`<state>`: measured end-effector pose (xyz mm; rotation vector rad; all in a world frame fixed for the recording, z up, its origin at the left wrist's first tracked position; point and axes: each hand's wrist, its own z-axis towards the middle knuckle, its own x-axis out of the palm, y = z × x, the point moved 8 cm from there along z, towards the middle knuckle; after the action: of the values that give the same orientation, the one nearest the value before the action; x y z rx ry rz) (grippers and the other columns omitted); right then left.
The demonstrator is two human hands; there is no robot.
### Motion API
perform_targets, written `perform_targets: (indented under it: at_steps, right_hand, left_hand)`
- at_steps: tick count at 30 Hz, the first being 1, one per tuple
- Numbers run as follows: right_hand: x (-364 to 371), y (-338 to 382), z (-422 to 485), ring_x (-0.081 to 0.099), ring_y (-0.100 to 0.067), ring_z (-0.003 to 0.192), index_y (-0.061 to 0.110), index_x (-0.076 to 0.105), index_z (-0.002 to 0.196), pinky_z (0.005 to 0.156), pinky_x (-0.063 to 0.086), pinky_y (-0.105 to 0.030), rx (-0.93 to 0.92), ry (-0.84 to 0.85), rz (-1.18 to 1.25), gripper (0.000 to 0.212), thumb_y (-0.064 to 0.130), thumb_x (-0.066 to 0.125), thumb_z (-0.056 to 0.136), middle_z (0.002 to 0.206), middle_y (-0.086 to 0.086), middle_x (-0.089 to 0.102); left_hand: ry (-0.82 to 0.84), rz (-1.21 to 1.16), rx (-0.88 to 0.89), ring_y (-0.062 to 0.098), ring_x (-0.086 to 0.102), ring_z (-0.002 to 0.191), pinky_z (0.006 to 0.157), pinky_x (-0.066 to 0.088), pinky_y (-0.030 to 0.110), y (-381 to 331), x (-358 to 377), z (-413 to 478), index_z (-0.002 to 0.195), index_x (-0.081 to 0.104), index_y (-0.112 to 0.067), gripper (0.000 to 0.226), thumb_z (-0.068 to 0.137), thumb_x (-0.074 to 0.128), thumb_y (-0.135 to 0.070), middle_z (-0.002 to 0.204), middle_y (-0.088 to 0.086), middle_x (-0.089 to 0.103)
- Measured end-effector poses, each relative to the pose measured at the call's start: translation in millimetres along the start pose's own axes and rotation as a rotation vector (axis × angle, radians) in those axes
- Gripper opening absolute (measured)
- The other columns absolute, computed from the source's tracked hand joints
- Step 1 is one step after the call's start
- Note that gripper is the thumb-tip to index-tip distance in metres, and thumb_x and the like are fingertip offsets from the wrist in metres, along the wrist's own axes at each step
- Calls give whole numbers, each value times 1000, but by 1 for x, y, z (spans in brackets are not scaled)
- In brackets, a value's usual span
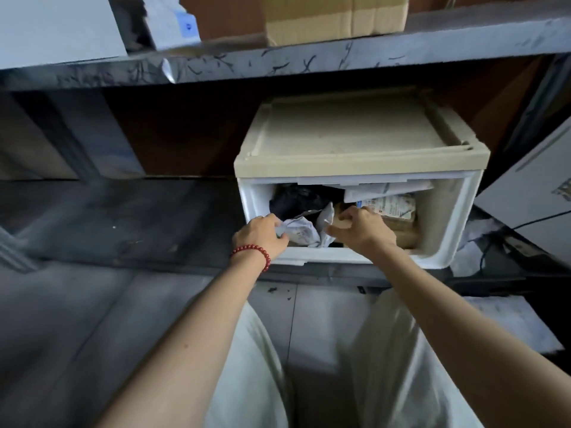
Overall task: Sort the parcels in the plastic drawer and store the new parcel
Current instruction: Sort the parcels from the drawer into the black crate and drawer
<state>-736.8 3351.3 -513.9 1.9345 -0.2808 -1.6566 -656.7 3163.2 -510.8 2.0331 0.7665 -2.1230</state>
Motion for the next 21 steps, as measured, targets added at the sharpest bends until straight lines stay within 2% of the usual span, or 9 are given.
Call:
perform_targets:
  at_steps: [2,6,10,13,17,19,21]
  right_hand:
    - [16,-3,6,52,-25,117,25,55,126,85,45,-35,-6,22,1,52,54,63,84,131,-7,49]
    - [39,1,18,52,-25,117,26,51,130,73,42,-32,-65,10,-31,56,53,66,83,131,-3,47]
    - [50,13,36,51,-22,117,27,46,134,68,40,-31,-163,-16,-129,58,52,64,85,128,0,47]
    - [59,6,53,51,-24,116,27,47,133,69,43,-32,-130,11,-128,57,49,66,85,126,-1,47]
    - [67,2,75,49,-25,116,29,52,130,71,43,-32,-127,9,-106,52,48,68,83,126,-1,48]
    - [72,1,82,47,-25,118,29,53,130,71,41,-31,-134,17,-136,53,51,66,83,127,-2,48]
    - [79,0,89,46,-26,120,28,56,128,73,43,-33,-135,26,-162,52,51,66,83,128,-3,49]
  left_hand:
    - [25,-31,36,23,55,115,88,49,34,8,10,2,131,49,-30,38,94,50,-38,133,-3,53]
    - [109,-24,90,26,52,119,90,48,36,15,40,15,140,37,-25,51,93,55,-33,138,1,46]
    - [74,13,202,26,52,118,85,50,37,-1,52,35,144,30,-23,56,94,55,-30,142,2,41]
    - [62,46,226,25,50,119,86,51,37,0,63,57,142,32,-22,57,92,58,-25,141,3,42]
    - [30,132,246,25,44,124,96,45,35,-1,73,86,143,34,-22,57,92,58,-29,140,3,45]
    - [36,157,273,28,42,127,102,42,38,-8,80,97,143,34,-22,58,91,58,-29,142,3,43]
    - [66,159,292,27,43,126,101,43,40,-15,90,106,140,39,-21,55,90,61,-27,140,3,44]
